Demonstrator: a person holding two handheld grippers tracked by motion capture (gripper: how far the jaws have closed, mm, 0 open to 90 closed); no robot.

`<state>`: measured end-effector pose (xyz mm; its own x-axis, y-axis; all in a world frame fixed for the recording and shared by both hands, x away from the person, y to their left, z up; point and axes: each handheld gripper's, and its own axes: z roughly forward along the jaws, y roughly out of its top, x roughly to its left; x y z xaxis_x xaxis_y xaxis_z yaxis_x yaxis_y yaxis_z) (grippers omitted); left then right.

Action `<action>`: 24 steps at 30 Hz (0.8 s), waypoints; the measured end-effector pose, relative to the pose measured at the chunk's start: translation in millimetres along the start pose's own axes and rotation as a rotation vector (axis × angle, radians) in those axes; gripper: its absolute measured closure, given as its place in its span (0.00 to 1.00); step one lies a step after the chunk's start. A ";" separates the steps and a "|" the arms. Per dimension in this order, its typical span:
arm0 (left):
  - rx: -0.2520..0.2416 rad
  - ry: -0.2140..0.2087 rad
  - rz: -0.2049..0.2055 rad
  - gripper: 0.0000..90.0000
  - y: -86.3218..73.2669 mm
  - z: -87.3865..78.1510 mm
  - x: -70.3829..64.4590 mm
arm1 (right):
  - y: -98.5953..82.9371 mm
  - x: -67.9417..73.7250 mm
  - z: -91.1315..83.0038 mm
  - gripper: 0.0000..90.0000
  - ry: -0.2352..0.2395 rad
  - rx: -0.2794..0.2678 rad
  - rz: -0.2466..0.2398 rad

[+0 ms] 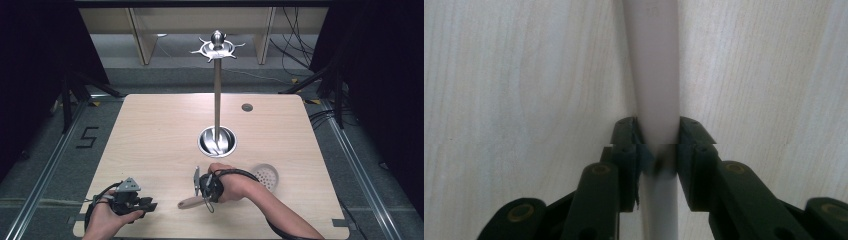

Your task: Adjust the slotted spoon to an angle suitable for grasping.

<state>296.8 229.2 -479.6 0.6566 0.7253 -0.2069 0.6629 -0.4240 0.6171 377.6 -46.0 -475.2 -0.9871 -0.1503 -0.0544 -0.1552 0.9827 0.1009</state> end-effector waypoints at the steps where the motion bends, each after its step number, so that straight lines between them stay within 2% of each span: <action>1: -0.001 0.003 0.005 0.75 0.1 -0.5 -0.1 | 0.0 0.0 0.0 0.81 0.000 0.000 0.000; 2: -0.007 -0.004 0.004 0.75 0.0 -0.3 -0.3 | -0.2 -1.1 -0.2 0.82 -0.008 -0.004 -0.030; 4: 0.000 -0.004 0.011 0.75 0.0 -0.7 0.4 | -0.2 0.4 -0.5 0.82 -0.010 0.000 -0.022; 5: 0.001 -0.004 0.011 0.75 -0.1 -0.7 0.4 | -0.1 0.5 -0.7 0.82 -0.031 -0.005 -0.040; 7: 0.000 -0.004 0.011 0.75 0.0 -0.7 0.7 | -1.3 7.1 -2.5 0.82 -0.031 -0.030 0.039; 8: 0.000 -0.005 0.011 0.75 0.0 -0.5 0.8 | -2.0 3.9 -6.3 0.83 -0.063 -0.017 -0.010; 9: 0.000 -0.005 0.011 0.75 0.0 -0.5 0.8 | -2.0 3.9 -6.3 0.83 -0.063 -0.017 -0.010; 10: 0.000 -0.005 0.011 0.75 0.0 -0.4 0.9 | -2.4 5.1 -8.6 0.83 -0.071 -0.056 0.015; 11: -0.003 -0.005 0.011 0.75 -0.1 -0.2 0.9 | -3.5 4.1 -12.8 0.83 -0.085 -0.072 0.000; 12: -0.004 -0.004 0.011 0.75 -0.1 -0.2 0.9 | -6.9 5.2 -23.7 0.83 -0.119 -0.116 0.032; 13: -0.005 -0.004 0.010 0.75 -0.1 -0.2 0.9 | -6.9 5.2 -23.7 0.83 -0.119 -0.116 0.032; 14: -0.002 -0.003 0.011 0.75 0.0 -0.5 0.9 | -11.2 4.5 -33.9 0.83 -0.160 -0.141 0.023; 16: -0.003 -0.004 0.010 0.75 0.0 -0.6 1.1 | -12.7 5.3 -38.0 0.83 -0.171 -0.151 0.035; 18: -0.008 -0.003 0.009 0.75 -0.2 -0.1 1.1 | -17.6 6.7 -47.6 0.83 -0.202 -0.196 0.066; 19: -0.007 -0.003 0.008 0.74 -0.1 0.0 1.1 | -23.2 7.2 -56.2 0.83 -0.230 -0.240 0.087; 21: -0.007 -0.002 0.008 0.74 0.0 0.3 1.1 | -28.2 7.5 -63.8 0.83 -0.266 -0.277 0.108; 22: -0.016 -0.005 -0.002 0.74 -0.2 1.0 0.5 | -28.2 7.5 -63.8 0.83 -0.266 -0.277 0.108; 23: -0.002 0.011 0.004 0.74 0.2 0.6 1.5 | -30.7 5.3 -66.3 0.83 -0.295 -0.309 0.087; 24: -0.006 -0.003 0.005 0.74 -0.1 -0.1 1.8 | -36.7 7.3 -73.9 0.83 -0.314 -0.339 0.148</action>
<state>297.9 230.7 -479.9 0.6608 0.7218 -0.2057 0.6574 -0.4243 0.6228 373.3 -91.1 -405.9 -0.9485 0.0794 -0.3066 -0.0693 0.8926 0.4455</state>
